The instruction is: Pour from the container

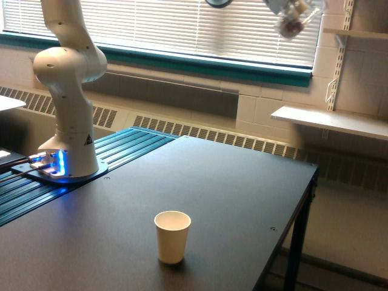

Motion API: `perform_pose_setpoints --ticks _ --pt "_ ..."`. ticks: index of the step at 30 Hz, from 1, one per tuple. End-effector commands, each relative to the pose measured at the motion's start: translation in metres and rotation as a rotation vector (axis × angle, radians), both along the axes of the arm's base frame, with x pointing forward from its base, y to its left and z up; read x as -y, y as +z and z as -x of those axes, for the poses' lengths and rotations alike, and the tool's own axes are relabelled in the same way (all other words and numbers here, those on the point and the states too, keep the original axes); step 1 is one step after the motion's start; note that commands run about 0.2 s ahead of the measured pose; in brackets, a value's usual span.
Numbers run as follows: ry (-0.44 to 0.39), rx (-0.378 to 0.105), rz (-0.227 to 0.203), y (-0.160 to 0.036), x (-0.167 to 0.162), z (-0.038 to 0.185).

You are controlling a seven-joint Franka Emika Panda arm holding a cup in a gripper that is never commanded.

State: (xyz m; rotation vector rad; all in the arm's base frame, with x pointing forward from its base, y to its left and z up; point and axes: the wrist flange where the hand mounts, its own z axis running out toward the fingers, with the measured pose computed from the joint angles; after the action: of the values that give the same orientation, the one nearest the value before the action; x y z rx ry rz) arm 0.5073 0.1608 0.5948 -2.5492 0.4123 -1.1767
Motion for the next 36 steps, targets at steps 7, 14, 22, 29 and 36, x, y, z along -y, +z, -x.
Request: perform_pose_setpoints --ticks 7,14,22,29,36 --pt "-0.354 -0.155 -0.175 -0.036 0.122 0.049" --pt "-0.506 -0.303 -0.136 -0.087 0.191 0.076" --pt "-0.593 -0.424 -0.088 -0.121 0.256 0.101" --pt "-0.75 -0.497 -0.117 -0.142 0.308 0.116" --pt "-0.831 -0.587 -0.141 -0.176 0.349 0.124"
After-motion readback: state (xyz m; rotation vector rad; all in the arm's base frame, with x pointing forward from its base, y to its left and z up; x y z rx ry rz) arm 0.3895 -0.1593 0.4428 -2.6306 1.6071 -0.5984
